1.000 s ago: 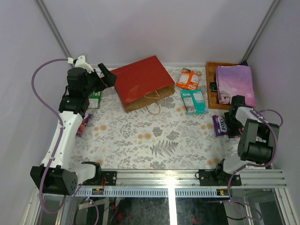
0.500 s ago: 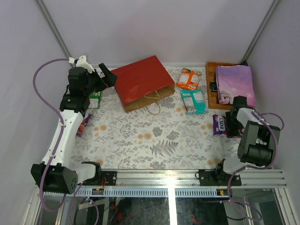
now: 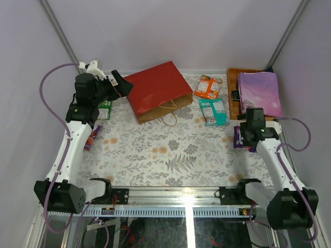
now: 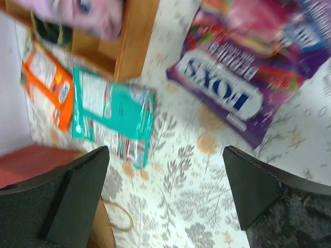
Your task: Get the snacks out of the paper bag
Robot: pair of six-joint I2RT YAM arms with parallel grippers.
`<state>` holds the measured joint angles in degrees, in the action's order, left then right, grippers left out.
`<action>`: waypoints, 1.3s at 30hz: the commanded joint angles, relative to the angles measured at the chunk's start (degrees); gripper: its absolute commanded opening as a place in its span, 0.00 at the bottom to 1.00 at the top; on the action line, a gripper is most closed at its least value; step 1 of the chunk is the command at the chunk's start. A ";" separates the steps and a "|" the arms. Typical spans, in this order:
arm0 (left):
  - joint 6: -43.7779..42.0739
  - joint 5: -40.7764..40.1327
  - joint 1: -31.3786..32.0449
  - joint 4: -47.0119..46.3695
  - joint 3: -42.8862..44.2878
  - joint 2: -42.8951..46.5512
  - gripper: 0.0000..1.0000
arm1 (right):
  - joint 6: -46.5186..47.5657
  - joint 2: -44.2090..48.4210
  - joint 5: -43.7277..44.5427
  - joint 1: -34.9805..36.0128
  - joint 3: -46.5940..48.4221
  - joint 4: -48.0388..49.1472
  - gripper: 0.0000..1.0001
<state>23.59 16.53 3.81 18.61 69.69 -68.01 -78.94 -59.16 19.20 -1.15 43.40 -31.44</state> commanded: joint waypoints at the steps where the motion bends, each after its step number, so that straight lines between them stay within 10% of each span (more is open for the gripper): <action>1: 0.19 5.55 0.53 -5.06 1.17 0.58 1.00 | -3.30 -3.08 6.32 10.00 4.15 -3.22 0.99; 16: -3.06 8.95 4.81 -2.72 4.51 -5.28 1.00 | -0.04 -21.84 5.56 31.87 14.95 2.42 0.99; 39: -3.01 3.41 14.63 -13.95 -8.04 2.67 0.99 | 20.45 -18.66 -0.96 33.84 18.13 19.01 0.92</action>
<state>21.17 18.96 16.99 13.04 66.26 -69.01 -64.64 -79.00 18.46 31.94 58.81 -15.68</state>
